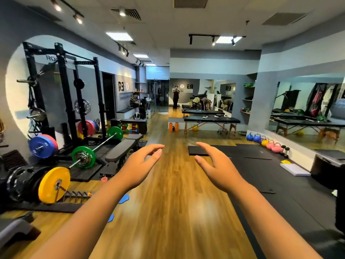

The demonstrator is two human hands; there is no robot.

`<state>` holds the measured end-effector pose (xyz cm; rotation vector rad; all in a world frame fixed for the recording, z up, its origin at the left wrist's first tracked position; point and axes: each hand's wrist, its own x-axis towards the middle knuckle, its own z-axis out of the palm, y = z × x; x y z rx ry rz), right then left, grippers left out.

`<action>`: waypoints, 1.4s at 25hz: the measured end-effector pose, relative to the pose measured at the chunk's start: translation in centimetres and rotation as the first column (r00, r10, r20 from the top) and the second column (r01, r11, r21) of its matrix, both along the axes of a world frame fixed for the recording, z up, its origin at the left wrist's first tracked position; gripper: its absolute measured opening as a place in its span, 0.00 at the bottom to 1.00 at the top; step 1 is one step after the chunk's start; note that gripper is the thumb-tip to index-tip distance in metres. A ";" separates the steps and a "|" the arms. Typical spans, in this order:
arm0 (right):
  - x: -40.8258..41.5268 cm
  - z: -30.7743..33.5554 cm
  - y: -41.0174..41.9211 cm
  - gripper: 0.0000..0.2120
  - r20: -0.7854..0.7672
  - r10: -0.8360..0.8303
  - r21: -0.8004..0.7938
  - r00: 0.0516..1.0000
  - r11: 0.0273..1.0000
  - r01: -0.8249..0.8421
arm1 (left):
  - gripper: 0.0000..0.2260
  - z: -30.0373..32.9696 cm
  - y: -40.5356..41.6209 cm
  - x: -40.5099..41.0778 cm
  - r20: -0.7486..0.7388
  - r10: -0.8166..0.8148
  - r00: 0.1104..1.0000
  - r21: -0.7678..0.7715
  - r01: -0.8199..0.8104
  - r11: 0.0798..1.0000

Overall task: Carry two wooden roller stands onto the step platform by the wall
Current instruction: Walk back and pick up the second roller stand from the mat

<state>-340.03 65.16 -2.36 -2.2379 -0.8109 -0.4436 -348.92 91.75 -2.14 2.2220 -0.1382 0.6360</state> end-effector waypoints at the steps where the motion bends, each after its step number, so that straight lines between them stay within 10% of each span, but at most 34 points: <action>1: 2.6 -0.5 1.0 0.27 -0.002 0.008 0.005 1.000 1.000 -0.008 | 0.15 -0.6 1.0 2.7 -0.003 0.002 1.000 0.008 -0.002 1.000; 35: 103.0 4.1 28.4 0.26 -0.020 0.118 0.111 0.993 0.987 -0.115 | 0.16 2.8 26.9 105.2 0.102 -0.102 0.990 0.035 0.099 0.995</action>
